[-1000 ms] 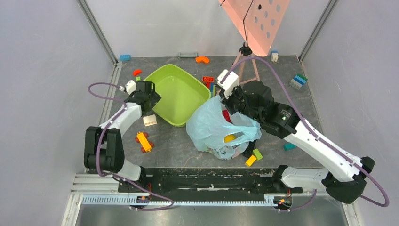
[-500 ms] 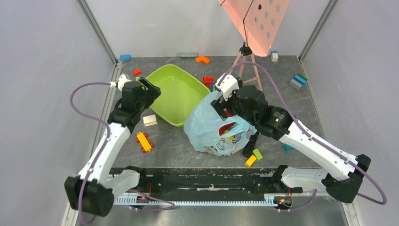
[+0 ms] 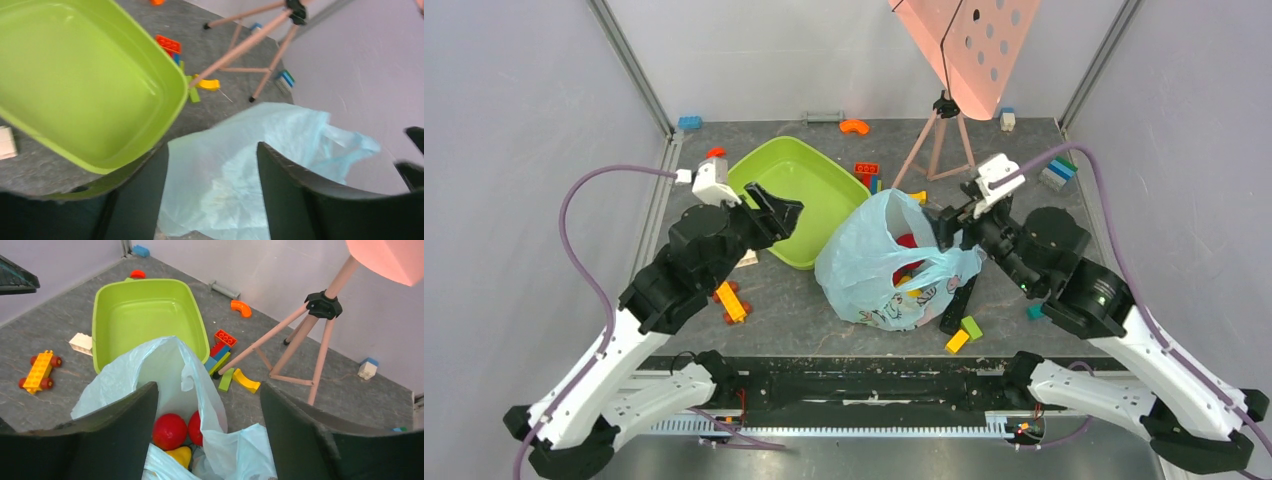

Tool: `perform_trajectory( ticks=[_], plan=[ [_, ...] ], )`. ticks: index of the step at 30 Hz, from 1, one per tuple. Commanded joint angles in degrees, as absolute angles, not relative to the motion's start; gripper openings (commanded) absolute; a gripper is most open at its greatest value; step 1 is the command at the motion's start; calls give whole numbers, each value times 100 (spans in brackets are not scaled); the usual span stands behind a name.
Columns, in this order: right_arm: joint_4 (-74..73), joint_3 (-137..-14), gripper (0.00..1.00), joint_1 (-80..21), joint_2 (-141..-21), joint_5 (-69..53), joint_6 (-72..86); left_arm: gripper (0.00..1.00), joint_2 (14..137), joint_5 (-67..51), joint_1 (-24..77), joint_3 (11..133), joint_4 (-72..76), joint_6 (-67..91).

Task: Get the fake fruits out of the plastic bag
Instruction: Adjust the plastic bag at the center of the board.

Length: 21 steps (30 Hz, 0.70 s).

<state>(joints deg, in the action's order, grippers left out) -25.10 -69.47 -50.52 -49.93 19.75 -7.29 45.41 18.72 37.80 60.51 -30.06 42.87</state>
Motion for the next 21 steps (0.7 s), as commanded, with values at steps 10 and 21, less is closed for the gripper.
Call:
perform_trajectory(
  ticks=[10, 21],
  plan=[
    [-2725, -6601, 0, -5069, -4636, 1330, 286, 3, 6357, 3362, 7026, 8237, -2595, 2988],
    [-2874, -6492, 0, -4800, -4989, 997, 388, 2, 7750, 3599, 7673, 8665, -2233, 2823]
  ],
)
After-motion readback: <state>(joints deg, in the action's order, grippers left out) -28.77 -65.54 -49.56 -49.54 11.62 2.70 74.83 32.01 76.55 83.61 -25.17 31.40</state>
